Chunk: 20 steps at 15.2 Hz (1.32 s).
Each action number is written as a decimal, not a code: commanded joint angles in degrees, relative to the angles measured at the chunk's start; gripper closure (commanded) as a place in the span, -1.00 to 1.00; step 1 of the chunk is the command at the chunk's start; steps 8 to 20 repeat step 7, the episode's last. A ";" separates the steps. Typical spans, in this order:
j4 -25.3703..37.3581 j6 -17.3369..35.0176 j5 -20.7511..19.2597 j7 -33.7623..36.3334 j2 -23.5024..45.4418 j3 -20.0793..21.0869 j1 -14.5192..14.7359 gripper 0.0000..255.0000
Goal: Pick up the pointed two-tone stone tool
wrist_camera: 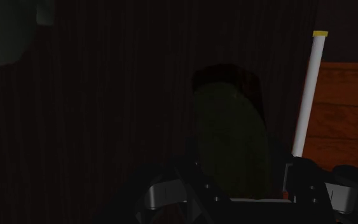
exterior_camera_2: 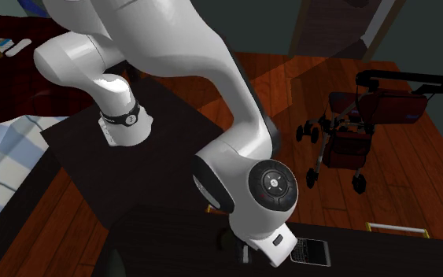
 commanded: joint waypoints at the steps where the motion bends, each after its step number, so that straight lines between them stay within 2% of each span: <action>1: -0.19 -1.20 -0.08 0.00 -1.38 -0.06 0.01 1.00; 5: -0.19 -3.70 -0.22 0.07 -3.87 -0.15 0.08 1.00; 20: -0.19 -3.79 -0.23 0.08 -3.97 -0.15 0.08 1.00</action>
